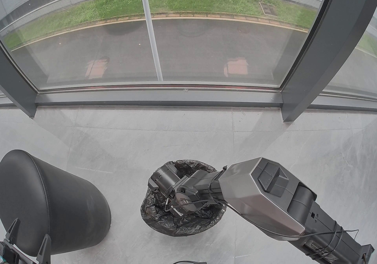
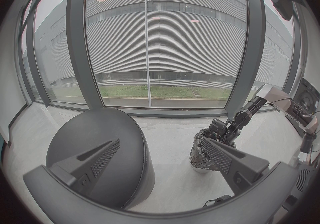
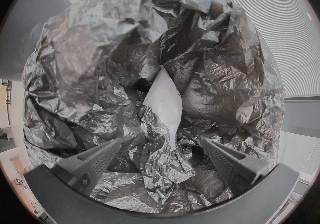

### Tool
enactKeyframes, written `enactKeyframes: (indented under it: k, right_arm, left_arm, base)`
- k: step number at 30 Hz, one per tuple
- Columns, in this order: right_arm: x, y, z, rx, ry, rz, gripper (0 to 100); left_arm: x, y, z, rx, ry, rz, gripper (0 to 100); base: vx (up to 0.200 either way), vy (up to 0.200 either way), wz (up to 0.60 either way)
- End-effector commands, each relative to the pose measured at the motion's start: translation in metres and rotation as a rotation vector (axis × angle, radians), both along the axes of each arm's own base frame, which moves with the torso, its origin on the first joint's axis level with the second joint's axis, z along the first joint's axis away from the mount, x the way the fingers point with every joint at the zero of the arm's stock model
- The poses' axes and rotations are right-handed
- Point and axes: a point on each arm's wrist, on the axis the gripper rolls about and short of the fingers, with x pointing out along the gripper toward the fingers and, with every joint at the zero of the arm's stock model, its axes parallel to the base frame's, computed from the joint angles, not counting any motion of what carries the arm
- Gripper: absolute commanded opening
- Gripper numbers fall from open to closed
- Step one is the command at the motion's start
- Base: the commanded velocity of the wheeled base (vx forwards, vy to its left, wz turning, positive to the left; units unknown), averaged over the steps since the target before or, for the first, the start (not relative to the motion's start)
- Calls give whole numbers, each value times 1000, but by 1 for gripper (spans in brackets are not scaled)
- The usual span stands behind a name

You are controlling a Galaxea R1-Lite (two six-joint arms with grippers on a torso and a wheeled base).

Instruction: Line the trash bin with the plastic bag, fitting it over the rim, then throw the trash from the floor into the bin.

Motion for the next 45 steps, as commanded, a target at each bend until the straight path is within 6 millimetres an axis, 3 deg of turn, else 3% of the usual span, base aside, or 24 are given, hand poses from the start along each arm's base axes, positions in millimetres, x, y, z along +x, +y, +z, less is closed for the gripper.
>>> enactKeyframes:
  k: [1, 5, 7, 12, 19, 20, 45]
  right_arm:
    - [-1, 0, 1, 10, 11, 1, 100]
    - [-1, -3, 8, 11, 63, 33, 100]
    - [-4, -11, 29, 17, 136, 69, 100]
    - [-2, -18, 57, 11, 149, 151, 100]
    - [-1, -17, 54, 33, 146, 112, 100]
    - [-1, -17, 52, 34, 145, 107, 0]
    - [15, 9, 6, 63, -65, 201, 0]
  left_arm:
    - [0, 0, -5, 0, 2, -1, 100]
    - [0, 0, -5, 0, 2, -1, 100]
    - [0, 0, -5, 0, 2, -1, 100]
    - [0, 0, -5, 0, 2, -1, 100]
    - [0, 0, -5, 0, 2, -1, 100]
    - [0, 0, -5, 0, 2, -1, 100]
    - [0, 0, -5, 0, 2, -1, 100]
  base:
    - [0, 0, 0]
    - [0, 0, 0]
    - [0, 0, 0]
    - [0, 0, 0]
    - [0, 0, 0]
    - [0, 0, 0]
    - [0, 0, 0]
